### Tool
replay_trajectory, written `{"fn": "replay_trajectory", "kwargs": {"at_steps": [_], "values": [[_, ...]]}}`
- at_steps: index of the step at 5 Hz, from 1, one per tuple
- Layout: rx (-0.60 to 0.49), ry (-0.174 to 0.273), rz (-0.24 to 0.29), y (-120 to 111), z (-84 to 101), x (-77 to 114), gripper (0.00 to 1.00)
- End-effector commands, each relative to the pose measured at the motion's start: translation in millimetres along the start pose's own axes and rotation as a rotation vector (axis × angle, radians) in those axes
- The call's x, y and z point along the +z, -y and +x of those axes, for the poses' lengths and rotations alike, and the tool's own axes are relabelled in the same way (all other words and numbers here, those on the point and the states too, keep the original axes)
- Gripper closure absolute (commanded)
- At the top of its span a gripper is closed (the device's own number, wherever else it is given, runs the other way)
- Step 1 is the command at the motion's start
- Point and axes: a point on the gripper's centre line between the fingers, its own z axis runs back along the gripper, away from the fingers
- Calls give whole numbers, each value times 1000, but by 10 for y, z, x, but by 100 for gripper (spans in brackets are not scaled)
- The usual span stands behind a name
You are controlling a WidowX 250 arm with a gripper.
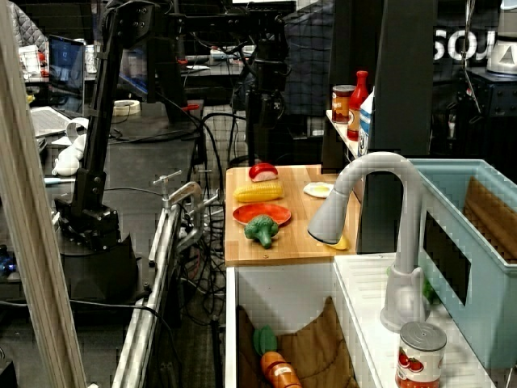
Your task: Put corn on plate
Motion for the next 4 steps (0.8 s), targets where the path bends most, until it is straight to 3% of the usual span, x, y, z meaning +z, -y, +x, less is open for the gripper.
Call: {"fn": "replay_trajectory", "kwargs": {"at_steps": [1, 2, 4], "values": [[0, 0, 0, 0, 0, 0, 0], [-73, -15, 5, -179, 9, -234, 0], [-141, -39, -32, -393, 46, -243, 0]]}}
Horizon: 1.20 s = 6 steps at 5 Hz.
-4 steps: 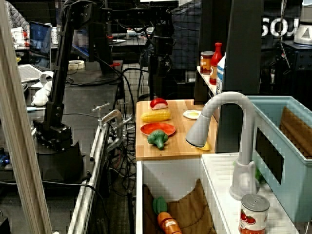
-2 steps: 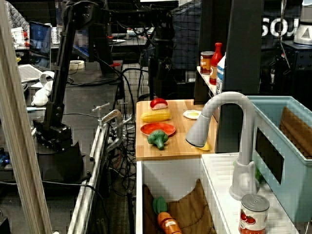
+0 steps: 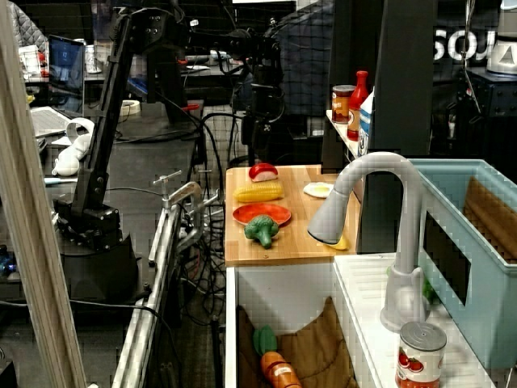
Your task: Put corn on plate
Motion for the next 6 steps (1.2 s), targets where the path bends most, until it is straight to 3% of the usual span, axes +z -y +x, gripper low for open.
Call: {"fn": "replay_trajectory", "kwargs": {"at_steps": [1, 2, 3, 4, 5, 6], "values": [[-39, 88, -5, -204, -87, 129, 0], [-113, 160, -63, -96, -128, 82, 0], [-81, 160, -43, 86, -93, -227, 0], [-44, 146, -23, 176, -53, -290, 0], [-32, 138, -27, 188, 44, -212, 0], [-70, 145, 18, 180, 149, -164, 0]]}}
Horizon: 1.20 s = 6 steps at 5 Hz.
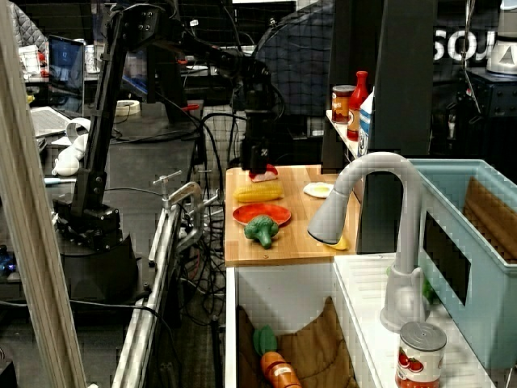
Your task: Put corn on plate
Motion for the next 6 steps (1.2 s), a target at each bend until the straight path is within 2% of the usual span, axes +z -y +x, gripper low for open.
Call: {"fn": "replay_trajectory", "kwargs": {"at_steps": [1, 2, 3, 4, 5, 6], "values": [[-197, 60, 98, -2, 203, 411, 0], [-317, 88, 45, -30, 157, 428, 0], [-346, 95, 78, -23, 170, 322, 0], [-313, 85, 89, -19, 227, 219, 0], [-159, 123, 29, -30, 261, 103, 0], [-82, 148, 54, 20, 220, -71, 0]]}}
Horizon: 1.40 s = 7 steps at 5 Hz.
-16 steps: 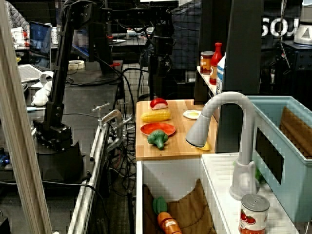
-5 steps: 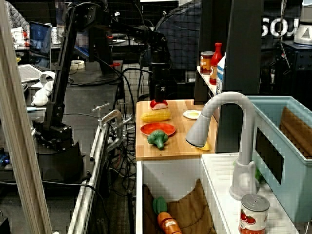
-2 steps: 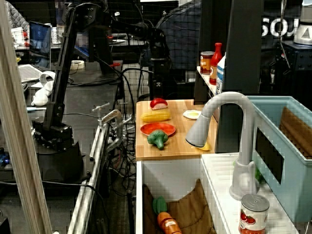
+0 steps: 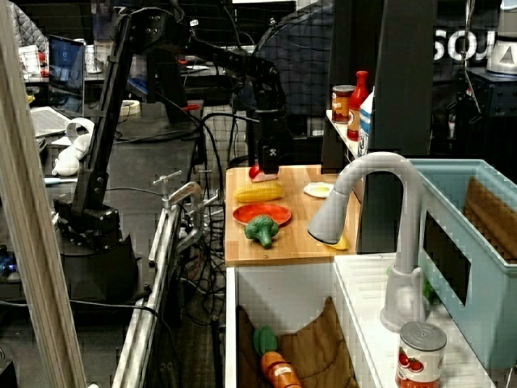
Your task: Put corn on plate
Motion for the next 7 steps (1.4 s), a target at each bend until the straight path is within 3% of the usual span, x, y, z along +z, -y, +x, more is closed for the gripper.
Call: {"fn": "replay_trajectory", "kwargs": {"at_steps": [1, 3, 4, 6, 7], "values": [[56, 61, 110, -35, -65, -205, 0], [31, 53, 116, -113, -161, -276, 0], [43, 34, 122, -124, -137, -276, 100], [101, 5, 104, -9, -50, -155, 100], [138, -78, 22, 278, 4, 190, 100]]}}
